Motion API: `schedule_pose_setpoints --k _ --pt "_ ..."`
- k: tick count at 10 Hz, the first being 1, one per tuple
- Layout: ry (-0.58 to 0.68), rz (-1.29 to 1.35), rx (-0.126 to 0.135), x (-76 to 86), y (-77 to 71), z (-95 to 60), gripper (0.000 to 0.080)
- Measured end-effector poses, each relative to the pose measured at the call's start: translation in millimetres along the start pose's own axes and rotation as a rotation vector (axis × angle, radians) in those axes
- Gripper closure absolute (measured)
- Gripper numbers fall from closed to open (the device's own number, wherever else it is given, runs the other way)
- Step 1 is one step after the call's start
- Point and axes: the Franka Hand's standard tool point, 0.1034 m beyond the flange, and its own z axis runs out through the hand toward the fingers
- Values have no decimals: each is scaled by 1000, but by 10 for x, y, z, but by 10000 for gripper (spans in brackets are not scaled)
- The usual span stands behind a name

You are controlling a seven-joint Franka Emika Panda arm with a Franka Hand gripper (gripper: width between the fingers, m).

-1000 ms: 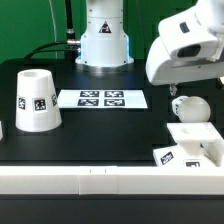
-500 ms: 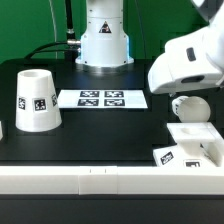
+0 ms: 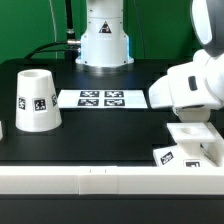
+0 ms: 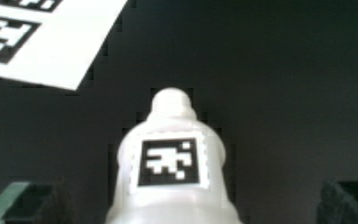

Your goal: Assemble lamp

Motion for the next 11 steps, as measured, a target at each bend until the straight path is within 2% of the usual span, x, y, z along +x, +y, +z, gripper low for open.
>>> schedule_pose_setpoints --k 6,9,10,11 --pt "40 -6 5 205 -5 92 100" --pt "58 -30 10 241 21 68 120" --pt "59 -30 11 242 23 64 223" --pt "59 -30 11 242 23 63 223"
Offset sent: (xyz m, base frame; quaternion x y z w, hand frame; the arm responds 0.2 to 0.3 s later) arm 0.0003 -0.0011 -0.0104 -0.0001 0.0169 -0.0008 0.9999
